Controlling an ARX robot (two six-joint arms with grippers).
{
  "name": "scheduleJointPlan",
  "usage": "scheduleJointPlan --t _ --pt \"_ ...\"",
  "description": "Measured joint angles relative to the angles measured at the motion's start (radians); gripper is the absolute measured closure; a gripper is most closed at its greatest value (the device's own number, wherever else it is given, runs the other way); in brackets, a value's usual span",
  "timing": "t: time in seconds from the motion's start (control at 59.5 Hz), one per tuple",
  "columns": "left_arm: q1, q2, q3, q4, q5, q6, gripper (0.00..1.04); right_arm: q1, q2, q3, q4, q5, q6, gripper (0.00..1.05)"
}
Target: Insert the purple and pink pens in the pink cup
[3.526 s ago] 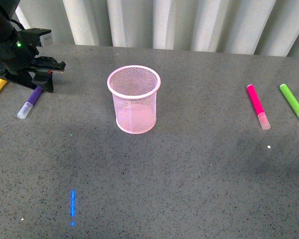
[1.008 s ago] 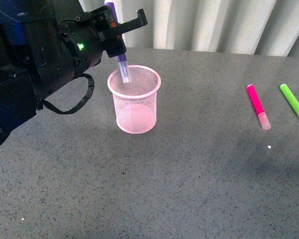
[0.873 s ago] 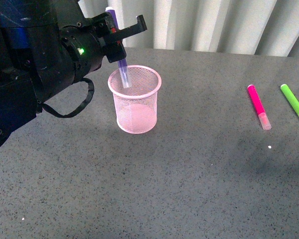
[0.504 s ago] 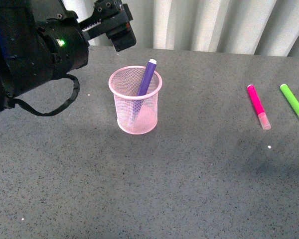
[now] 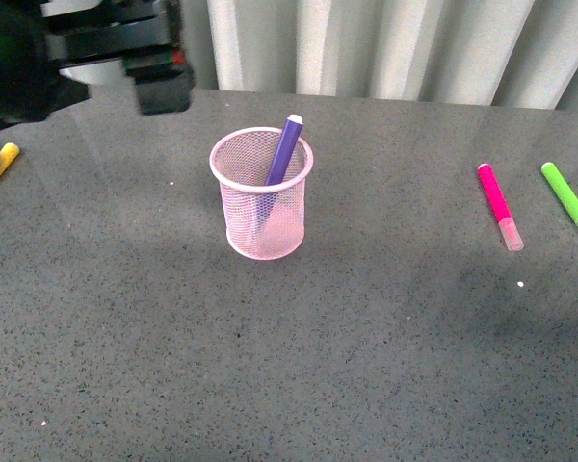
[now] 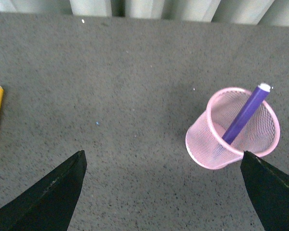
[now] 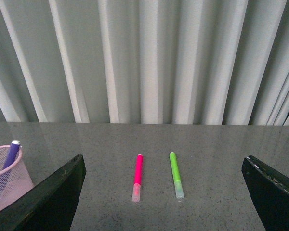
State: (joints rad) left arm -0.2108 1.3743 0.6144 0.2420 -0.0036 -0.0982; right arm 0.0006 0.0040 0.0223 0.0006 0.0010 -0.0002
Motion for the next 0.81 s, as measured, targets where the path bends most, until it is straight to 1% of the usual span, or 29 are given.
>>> scheduleJointPlan --t 0.101,0.134,0.151,0.168,0.202,0.218,0.235,0.252,0.285,0.319,0.353,0.403,0.47,0.521,0.537,0.571,0.638,0.722,0.756,0.806 --pt "0.002 -0.008 -0.001 0.003 -0.004 0.016 0.07 0.0 0.0 0.0 0.0 -0.002 0.0 0.07" --pt "-0.005 0.011 -0.029 0.094 -0.058 0.035 0.11 0.0 0.0 0.0 0.0 -0.002 0.0 0.07" --pt "-0.005 0.021 -0.06 0.195 -0.103 0.045 0.14 0.0 0.0 0.0 0.0 -0.002 0.0 0.07" --pt "-0.005 0.026 -0.076 0.245 -0.121 0.051 0.16 0.0 0.0 0.0 0.0 -0.002 0.0 0.07" --pt "-0.005 0.035 -0.147 0.428 -0.167 0.063 0.23 0.0 0.0 0.0 0.0 -0.002 0.0 0.07" --pt "-0.003 0.035 -0.166 0.47 -0.17 0.066 0.25 0.0 0.0 0.0 0.0 -0.002 0.0 0.07" --pt "0.002 0.034 -0.198 0.542 -0.173 0.069 0.29 0.0 0.0 0.0 0.0 -0.002 0.0 0.07" --pt "0.004 0.031 -0.213 0.573 -0.174 0.072 0.3 0.0 0.0 0.0 0.0 -0.001 0.0 0.07" --pt "0.02 0.006 -0.268 0.701 -0.174 0.076 0.39 0.0 0.0 0.0 0.0 0.001 0.0 0.07" --pt "0.035 -0.037 -0.301 0.756 -0.164 0.079 0.48 0.0 0.0 0.0 0.0 0.001 0.0 0.07" --pt "0.05 -0.084 -0.329 0.763 -0.153 0.08 0.57 0.0 0.0 0.0 0.0 0.0 0.0 0.07" --pt "0.067 -0.129 -0.367 0.76 -0.143 0.082 0.68 0.0 0.0 0.0 0.0 -0.002 0.0 0.07" --pt "0.08 -0.164 -0.401 0.747 -0.127 0.083 0.79 0.0 0.0 0.0 0.0 -0.002 0.0 0.07" --pt "0.09 -0.201 -0.431 0.731 -0.114 0.085 0.9 0.0 0.0 0.0 0.0 -0.001 0.0 0.07" --pt "0.095 -0.222 -0.444 0.722 -0.103 0.087 0.95 0.0 0.0 0.0 0.0 -0.001 0.0 0.07" --pt "0.101 -0.252 -0.459 0.71 -0.098 0.085 1.02 0.0 0.0 0.0 0.0 -0.001 0.0 0.07" --pt "0.119 -0.278 -0.505 0.751 -0.087 0.091 1.01 0.0 0.0 0.0 0.0 -0.001 0.0 0.07" --pt "0.135 -0.314 -0.541 0.721 -0.075 0.091 1.01 0.0 0.0 0.0 0.0 -0.002 0.0 0.07" --pt "0.166 -0.345 -0.552 0.697 -0.018 0.091 1.01 0.0 0.0 0.0 0.0 -0.002 0.0 0.07" --pt "0.19 -0.385 -0.56 0.673 -0.001 0.092 1.01 0.0 0.0 0.0 0.0 -0.002 0.0 0.07"
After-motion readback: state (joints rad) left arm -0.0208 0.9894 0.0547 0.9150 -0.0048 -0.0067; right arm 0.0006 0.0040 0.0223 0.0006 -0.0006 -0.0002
